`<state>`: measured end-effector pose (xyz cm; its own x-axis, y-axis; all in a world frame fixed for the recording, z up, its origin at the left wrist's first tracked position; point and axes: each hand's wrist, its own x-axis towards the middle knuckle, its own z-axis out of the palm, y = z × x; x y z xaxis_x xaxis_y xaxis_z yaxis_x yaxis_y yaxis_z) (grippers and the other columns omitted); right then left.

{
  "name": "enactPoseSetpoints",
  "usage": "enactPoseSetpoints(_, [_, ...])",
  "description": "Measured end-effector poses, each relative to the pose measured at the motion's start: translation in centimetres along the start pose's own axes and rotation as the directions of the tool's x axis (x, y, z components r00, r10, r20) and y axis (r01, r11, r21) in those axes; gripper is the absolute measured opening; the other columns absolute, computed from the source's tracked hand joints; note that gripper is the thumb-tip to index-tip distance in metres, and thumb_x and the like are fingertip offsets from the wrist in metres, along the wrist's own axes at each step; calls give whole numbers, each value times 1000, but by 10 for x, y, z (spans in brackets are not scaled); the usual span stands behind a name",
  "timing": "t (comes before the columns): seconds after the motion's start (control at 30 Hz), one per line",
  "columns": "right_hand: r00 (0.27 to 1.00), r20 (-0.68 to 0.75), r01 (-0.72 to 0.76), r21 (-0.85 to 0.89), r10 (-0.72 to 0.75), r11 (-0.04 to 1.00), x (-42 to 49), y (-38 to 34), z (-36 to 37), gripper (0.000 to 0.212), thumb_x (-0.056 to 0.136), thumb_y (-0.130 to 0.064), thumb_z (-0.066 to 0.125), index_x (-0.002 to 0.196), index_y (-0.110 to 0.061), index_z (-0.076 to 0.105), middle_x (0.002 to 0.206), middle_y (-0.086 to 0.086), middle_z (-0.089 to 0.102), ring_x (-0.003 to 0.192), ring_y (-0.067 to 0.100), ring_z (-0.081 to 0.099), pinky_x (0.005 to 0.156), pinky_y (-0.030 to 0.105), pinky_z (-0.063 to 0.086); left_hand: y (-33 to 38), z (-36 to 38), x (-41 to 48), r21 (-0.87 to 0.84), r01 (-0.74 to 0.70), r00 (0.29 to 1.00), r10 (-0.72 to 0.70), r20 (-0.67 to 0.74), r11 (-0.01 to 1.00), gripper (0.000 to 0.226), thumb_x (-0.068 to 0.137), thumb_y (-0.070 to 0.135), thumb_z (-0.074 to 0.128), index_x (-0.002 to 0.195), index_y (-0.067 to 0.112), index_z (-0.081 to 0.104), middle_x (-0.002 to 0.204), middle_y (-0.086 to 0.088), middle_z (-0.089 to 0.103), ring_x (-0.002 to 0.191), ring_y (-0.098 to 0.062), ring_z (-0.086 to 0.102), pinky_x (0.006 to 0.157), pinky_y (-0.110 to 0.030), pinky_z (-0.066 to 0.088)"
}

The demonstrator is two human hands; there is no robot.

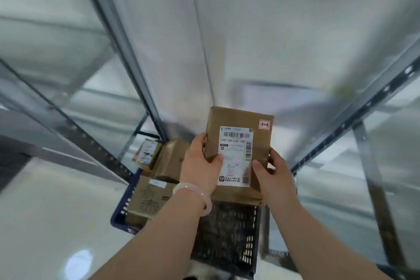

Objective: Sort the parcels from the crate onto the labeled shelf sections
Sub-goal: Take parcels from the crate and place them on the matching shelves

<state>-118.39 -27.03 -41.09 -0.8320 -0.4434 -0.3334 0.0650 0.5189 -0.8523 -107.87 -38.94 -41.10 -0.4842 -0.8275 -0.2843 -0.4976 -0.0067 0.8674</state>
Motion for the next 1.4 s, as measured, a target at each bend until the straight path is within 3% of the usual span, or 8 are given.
enactPoseSetpoints(0.23, [939, -54, 345, 108, -341, 933, -105, -143, -48, 40, 93, -19, 59, 123, -44, 49, 97, -31, 55, 87, -5, 56, 62, 13, 41, 120, -115, -91, -74, -294, 950, 282, -136, 953, 50, 88, 19, 67, 121, 52, 50, 122, 14, 59, 103, -8, 64, 73, -14, 55])
enactPoseSetpoints(0.4, [863, -153, 504, 181, -482, 845, -187, -195, -76, 52, 94, -25, 59, 138, -44, 41, 124, -21, 56, 113, 11, 57, 92, 37, 53, 172, -172, -158, -57, -515, 848, 499, -177, 855, 56, 92, 25, 65, 135, 51, 41, 128, 15, 55, 109, -7, 57, 78, -13, 52])
enactPoseSetpoints(0.57, [792, -239, 609, 234, -562, 758, -270, -208, -103, 54, 93, -24, 59, 136, -51, 41, 126, -21, 60, 111, 5, 60, 88, 33, 55, 195, -206, -235, -87, -645, 760, 627, -171, 759, 56, 94, 21, 62, 128, 58, 38, 109, 36, 58, 92, 17, 56, 68, 2, 44])
enactPoseSetpoints(0.7, [728, -319, 677, 202, -606, 707, -328, -211, -141, 55, 93, -23, 61, 137, -49, 41, 123, -27, 60, 104, -9, 59, 83, 20, 50, 213, -208, -286, -117, -697, 716, 676, -177, 708, 64, 93, 25, 63, 144, 51, 33, 120, 29, 61, 109, 4, 58, 85, -16, 51])
enactPoseSetpoints(0.9, [634, -429, 751, 142, -643, 645, -394, -196, -221, 55, 91, -24, 65, 136, -47, 44, 119, -31, 60, 102, -13, 58, 83, 15, 48, 249, -179, -372, -92, -789, 612, 765, -200, 607, 63, 93, 34, 62, 145, 51, 30, 134, 16, 52, 114, -5, 55, 95, -33, 53])
enactPoseSetpoints(1.1, [581, -509, 772, 97, -635, 628, -448, -154, -324, 55, 91, -24, 65, 136, -47, 42, 110, -35, 55, 97, -22, 52, 71, -3, 40, 280, -106, -464, -145, -836, 548, 821, -157, 530, 62, 94, 31, 60, 143, 54, 30, 127, 20, 57, 101, 8, 57, 74, -13, 54])
enactPoseSetpoints(1.23, [569, -551, 736, 10, -611, 677, -477, -106, -422, 51, 91, -26, 65, 134, -45, 46, 118, -26, 62, 105, -5, 59, 88, 21, 50, 301, -25, -535, -197, -843, 523, 848, -85, 500, 62, 95, 26, 59, 145, 49, 30, 126, 21, 57, 100, 8, 56, 68, -6, 52])
enactPoseSetpoints(1.4, [544, -606, 706, -43, -580, 707, -504, -56, -529, 53, 91, -26, 65, 133, -51, 43, 119, -23, 62, 102, -4, 60, 80, 22, 52, 330, 68, -600, -256, -839, 497, 868, -1, 480, 60, 94, 28, 61, 144, 47, 34, 128, 21, 59, 112, -3, 60, 82, -18, 56])
